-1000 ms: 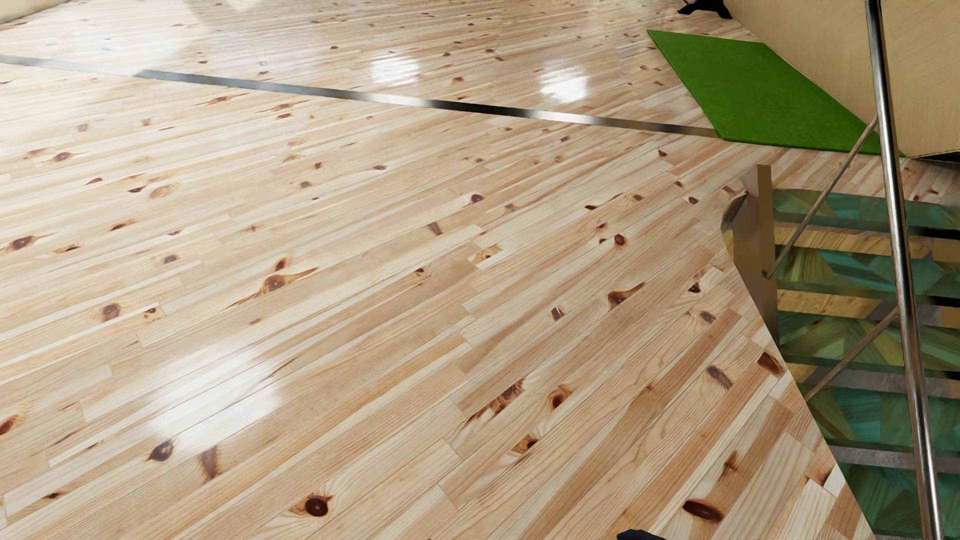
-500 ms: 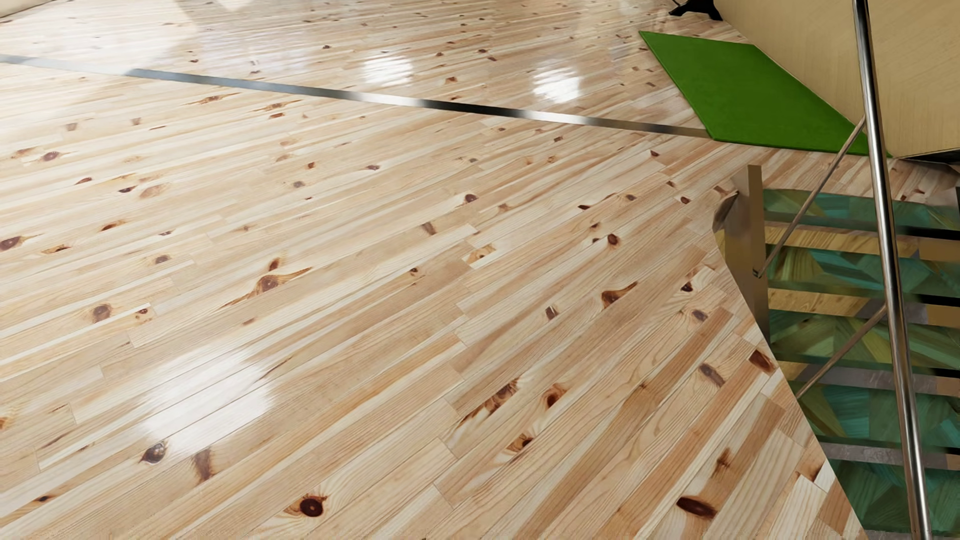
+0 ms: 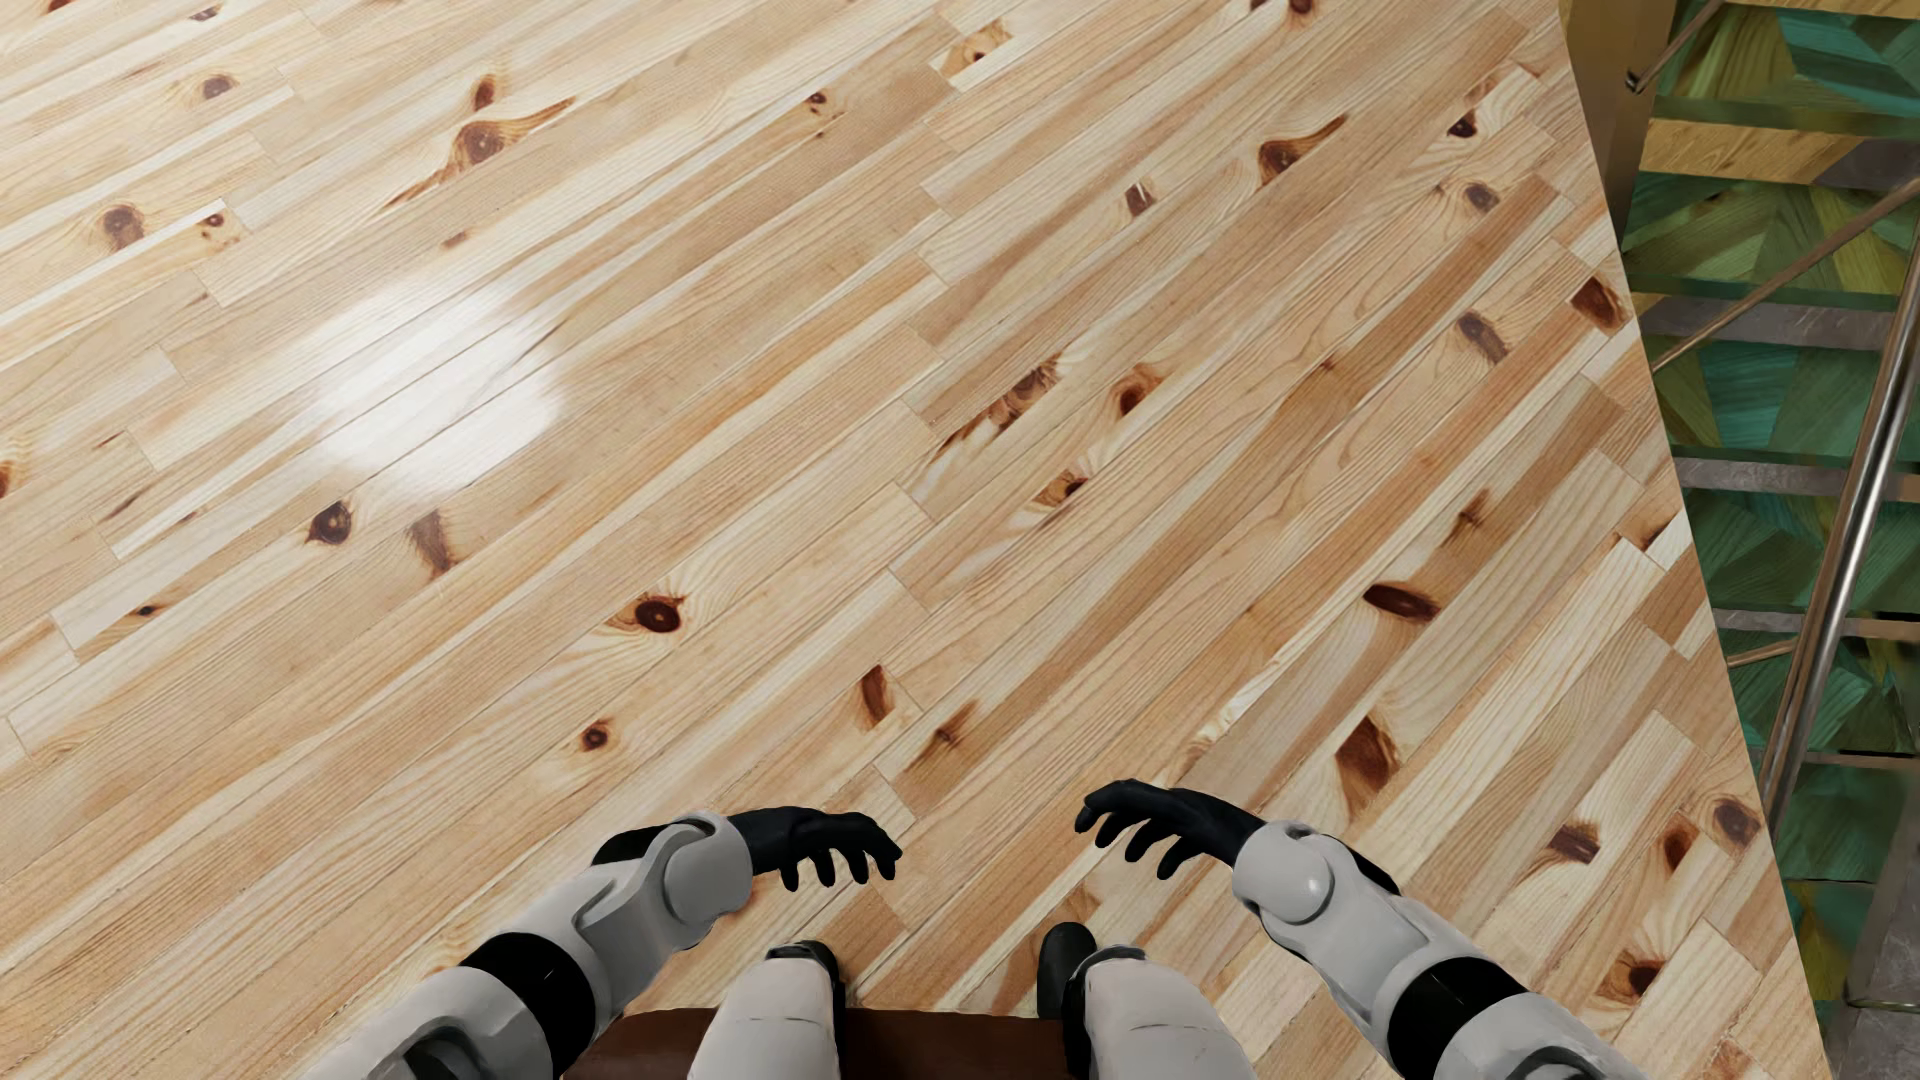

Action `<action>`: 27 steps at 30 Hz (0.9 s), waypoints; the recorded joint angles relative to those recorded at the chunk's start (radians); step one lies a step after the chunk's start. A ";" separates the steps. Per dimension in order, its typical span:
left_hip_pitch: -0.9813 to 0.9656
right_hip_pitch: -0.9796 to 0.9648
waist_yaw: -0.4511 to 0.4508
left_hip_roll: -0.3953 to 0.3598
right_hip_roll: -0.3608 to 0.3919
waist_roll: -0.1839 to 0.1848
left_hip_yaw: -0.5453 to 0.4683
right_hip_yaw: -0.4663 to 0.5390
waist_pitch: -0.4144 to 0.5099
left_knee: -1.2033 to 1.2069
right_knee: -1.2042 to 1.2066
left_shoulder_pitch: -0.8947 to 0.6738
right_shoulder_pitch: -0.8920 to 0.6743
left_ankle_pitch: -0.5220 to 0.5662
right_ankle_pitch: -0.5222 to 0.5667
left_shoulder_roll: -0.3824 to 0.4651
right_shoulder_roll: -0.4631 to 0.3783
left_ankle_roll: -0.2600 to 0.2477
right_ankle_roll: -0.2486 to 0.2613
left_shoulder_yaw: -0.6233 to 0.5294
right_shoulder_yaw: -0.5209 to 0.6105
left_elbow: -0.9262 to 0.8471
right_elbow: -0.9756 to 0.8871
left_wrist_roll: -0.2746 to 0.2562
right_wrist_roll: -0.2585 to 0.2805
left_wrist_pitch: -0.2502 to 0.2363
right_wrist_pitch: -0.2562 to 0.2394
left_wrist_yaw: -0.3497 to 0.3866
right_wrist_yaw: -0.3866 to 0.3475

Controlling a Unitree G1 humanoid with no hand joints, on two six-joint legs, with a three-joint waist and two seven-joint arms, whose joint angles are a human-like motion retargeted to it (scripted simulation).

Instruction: Sit on chair

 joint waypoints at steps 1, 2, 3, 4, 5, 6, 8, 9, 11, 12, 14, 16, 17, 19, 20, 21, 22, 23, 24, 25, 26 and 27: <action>-0.042 -0.047 0.002 0.010 -0.005 0.002 -0.005 0.002 0.041 0.041 0.036 -0.044 -0.032 -0.023 -0.002 0.006 -0.015 0.003 0.010 -0.042 0.026 -0.012 -0.020 0.015 -0.003 -0.013 -0.011 0.011 -0.012; -0.089 -0.100 0.001 0.024 -0.015 0.003 -0.005 0.005 0.076 0.085 0.080 -0.090 -0.072 -0.041 -0.008 0.010 -0.029 -0.009 0.025 -0.092 0.057 -0.018 -0.039 0.026 -0.008 -0.017 -0.019 0.023 -0.016; -0.138 -0.156 -0.002 0.039 -0.026 0.006 -0.006 0.010 0.116 0.132 0.133 -0.137 -0.111 -0.048 -0.017 0.011 -0.048 -0.032 0.041 -0.136 0.088 -0.022 -0.068 0.044 -0.022 -0.028 -0.032 0.033 -0.011; -0.196 -0.215 -0.005 0.055 -0.036 0.011 -0.008 0.015 0.155 0.186 0.192 -0.184 -0.152 -0.029 -0.030 0.013 -0.074 -0.062 0.051 -0.177 0.117 -0.029 -0.108 0.062 -0.035 -0.040 -0.047 0.047 0.007; -0.259 -0.276 -0.008 0.069 -0.046 0.018 -0.016 0.021 0.191 0.246 0.255 -0.231 -0.191 -0.012 -0.046 0.015 -0.105 -0.089 0.062 -0.219 0.149 -0.032 -0.158 0.072 -0.048 -0.040 -0.062 0.070 0.012; -0.318 -0.336 -0.010 0.086 -0.055 0.023 -0.021 0.027 0.231 0.312 0.321 -0.279 -0.233 -0.019 -0.062 0.026 -0.139 -0.110 0.077 -0.256 0.173 -0.043 -0.215 0.080 -0.051 -0.046 -0.080 0.098 0.012; -0.435 -0.464 -0.013 0.110 -0.079 0.028 -0.042 0.045 0.292 0.445 0.460 -0.373 -0.289 -0.055 -0.097 0.072 -0.225 -0.144 0.111 -0.334 0.202 -0.122 -0.357 0.102 -0.051 -0.088 -0.139 0.155 -0.037; -0.490 -0.528 -0.016 0.118 -0.089 0.026 -0.059 0.055 0.324 0.508 0.529 -0.423 -0.323 -0.077 -0.114 0.104 -0.268 -0.153 0.125 -0.372 0.218 -0.168 -0.426 0.095 -0.040 -0.098 -0.161 0.201 -0.071; -0.614 -0.659 -0.019 0.130 -0.099 0.026 -0.089 0.081 0.379 0.646 0.661 -0.520 -0.396 -0.118 -0.145 0.188 -0.352 -0.166 0.146 -0.434 0.252 -0.292 -0.553 0.070 0.002 -0.115 -0.191 0.334 -0.161; -0.674 -0.721 -0.020 0.137 -0.099 0.025 -0.108 0.093 0.403 0.715 0.725 -0.567 -0.429 -0.141 -0.161 0.238 -0.392 -0.169 0.160 -0.461 0.271 -0.364 -0.618 0.044 0.030 -0.123 -0.208 0.393 -0.210; -0.792 -0.838 -0.019 0.142 -0.109 0.024 -0.143 0.114 0.438 0.856 0.856 -0.663 -0.471 -0.179 -0.189 0.353 -0.490 -0.174 0.186 -0.547 0.282 -0.541 -0.759 -0.013 0.096 -0.127 -0.224 0.518 -0.301; -0.893 -0.946 -0.018 0.147 -0.131 0.030 -0.170 0.135 0.468 0.997 0.998 -0.735 -0.494 -0.219 -0.218 0.446 -0.586 -0.183 0.209 -0.596 0.279 -0.670 -0.883 -0.053 0.150 -0.135 -0.247 0.624 -0.384; -0.937 -0.992 -0.018 0.147 -0.140 0.033 -0.184 0.148 0.482 1.062 1.063 -0.765 -0.500 -0.238 -0.233 0.489 -0.628 -0.188 0.220 -0.612 0.270 -0.729 -0.940 -0.068 0.171 -0.142 -0.259 0.662 -0.415; -1.016 -1.072 -0.017 0.151 -0.143 0.035 -0.209 0.168 0.505 1.179 1.174 -0.800 -0.513 -0.268 -0.247 0.561 -0.688 -0.194 0.229 -0.624 0.259 -0.820 -1.031 -0.092 0.199 -0.152 -0.282 0.730 -0.470; -1.044 -1.101 -0.017 0.151 -0.145 0.036 -0.219 0.176 0.514 1.228 1.223 -0.812 -0.511 -0.279 -0.253 0.586 -0.711 -0.195 0.230 -0.625 0.244 -0.852 -1.071 -0.100 0.212 -0.154 -0.287 0.749 -0.483; -1.066 -1.123 -0.018 0.153 -0.144 0.036 -0.229 0.183 0.520 1.273 1.267 -0.819 -0.507 -0.288 -0.258 0.610 -0.724 -0.197 0.228 -0.624 0.231 -0.879 -1.098 -0.106 0.219 -0.155 -0.290 0.761 -0.494; -1.081 -1.137 -0.019 0.156 -0.144 0.035 -0.236 0.188 0.524 1.311 1.305 -0.819 -0.497 -0.294 -0.261 0.628 -0.731 -0.200 0.223 -0.621 0.215 -0.899 -1.116 -0.109 0.221 -0.153 -0.289 0.769 -0.500; -1.091 -1.146 -0.021 0.154 -0.148 0.036 -0.243 0.193 0.523 1.341 1.338 -0.806 -0.479 -0.294 -0.261 0.639 -0.736 -0.203 0.219 -0.606 0.193 -0.908 -1.126 -0.111 0.222 -0.149 -0.287 0.768 -0.496; -1.093 -1.143 -0.021 0.155 -0.147 0.038 -0.247 0.194 0.523 1.367 1.365 -0.780 -0.462 -0.291 -0.260 0.642 -0.730 -0.201 0.213 -0.576 0.175 -0.908 -1.125 -0.110 0.218 -0.142 -0.281 0.761 -0.487; -1.090 -1.136 -0.022 0.155 -0.144 0.038 -0.251 0.195 0.516 1.389 1.387 -0.744 -0.441 -0.285 -0.256 0.638 -0.718 -0.198 0.206 -0.540 0.156 -0.898 -1.117 -0.103 0.209 -0.134 -0.273 0.745 -0.469; -1.083 -1.124 -0.023 0.154 -0.141 0.038 -0.256 0.193 0.510 1.407 1.406 -0.705 -0.425 -0.279 -0.255 0.627 -0.699 -0.196 0.198 -0.497 0.139 -0.881 -1.102 -0.093 0.199 -0.126 -0.264 0.720 -0.448; -1.072 -1.111 -0.025 0.154 -0.138 0.037 -0.260 0.194 0.501 1.423 1.424 -0.664 -0.410 -0.272 -0.251 0.611 -0.678 -0.196 0.190 -0.453 0.126 -0.861 -1.079 -0.084 0.185 -0.120 -0.252 0.694 -0.421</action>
